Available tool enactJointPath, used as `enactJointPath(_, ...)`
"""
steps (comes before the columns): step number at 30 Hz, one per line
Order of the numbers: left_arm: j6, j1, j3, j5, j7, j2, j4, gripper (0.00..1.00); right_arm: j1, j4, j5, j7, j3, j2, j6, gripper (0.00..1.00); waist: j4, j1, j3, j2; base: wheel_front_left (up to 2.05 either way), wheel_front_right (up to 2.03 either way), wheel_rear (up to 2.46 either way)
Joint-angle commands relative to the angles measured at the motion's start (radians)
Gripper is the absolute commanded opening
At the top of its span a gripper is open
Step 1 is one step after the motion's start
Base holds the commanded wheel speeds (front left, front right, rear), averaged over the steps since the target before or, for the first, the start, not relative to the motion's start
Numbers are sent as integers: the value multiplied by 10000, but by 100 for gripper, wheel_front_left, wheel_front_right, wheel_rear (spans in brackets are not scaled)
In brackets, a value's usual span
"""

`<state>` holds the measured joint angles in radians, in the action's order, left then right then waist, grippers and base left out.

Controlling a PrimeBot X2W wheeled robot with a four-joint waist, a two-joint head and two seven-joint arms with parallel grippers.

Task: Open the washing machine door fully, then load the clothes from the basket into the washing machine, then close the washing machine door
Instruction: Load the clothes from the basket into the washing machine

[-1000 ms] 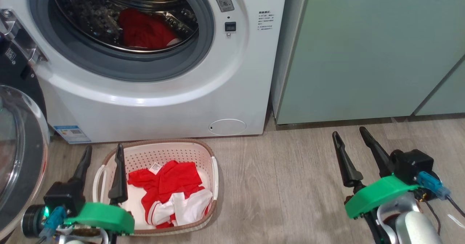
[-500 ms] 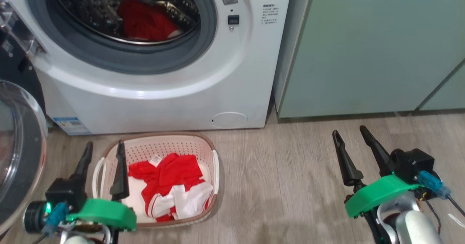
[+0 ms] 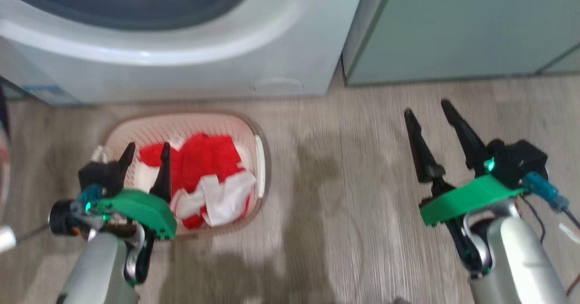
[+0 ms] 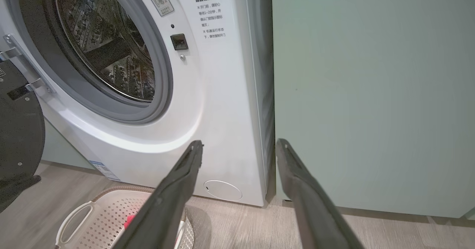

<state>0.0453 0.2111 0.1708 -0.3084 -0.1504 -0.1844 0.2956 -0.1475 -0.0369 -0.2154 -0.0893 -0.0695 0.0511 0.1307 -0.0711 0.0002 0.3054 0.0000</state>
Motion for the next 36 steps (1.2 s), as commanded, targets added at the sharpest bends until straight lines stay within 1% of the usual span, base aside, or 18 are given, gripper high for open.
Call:
enactJointPath(1,-192,740,-274,-167,34,-106,445,100,-490,414,-54,-168,-341,-9,0,100,-349,-2,1281,0,0,0,0)
enactJointPath(4,-475,1488,-242,-304,181,-168,1663,100,-870,478,-95,-298,-474,-9,0,100,-605,-2,2098,0,0,0,0)
enactJointPath(5,-696,2009,-227,-429,293,-184,2526,100,-1081,468,-164,-414,-518,-9,0,100,-756,-2,2595,0,0,0,0)
enactJointPath(9,-1060,3080,-261,-647,510,-330,4177,100,-1492,446,-355,-693,-735,-9,0,100,-1132,-2,3634,0,0,0,0)
enactJointPath(10,-1060,3080,-261,-647,510,-330,4177,100,-1492,446,-355,-693,-735,-9,0,100,-1132,-2,3634,0,0,0,0)
enactJointPath(13,-1270,3780,-306,-837,726,-474,5262,100,-1780,388,-490,-910,-957,-9,0,100,-1422,-2,4340,0,0,0,0)
enactJointPath(16,-1466,4354,-394,-1087,1018,-746,6148,100,-2067,366,-667,-1119,-1234,-9,0,100,-1764,-2,5057,0,0,0,0)
enactJointPath(19,-1591,4806,-461,-1271,1171,-1123,6809,100,-2282,287,-875,-1312,-1483,-9,0,100,-2063,-2,5656,0,0,0,0)
enactJointPath(27,-1706,5683,-635,-1712,1664,-1948,8125,100,-2681,31,-1168,-1615,-1998,-9,0,100,-2470,-2,6799,0,0,0,0)
enactJointPath(36,-1730,6418,-679,-1942,1931,-2442,9008,100,-2949,-50,-1414,-1711,-2390,-9,0,100,-2740,-2,7474,0,0,0,0)
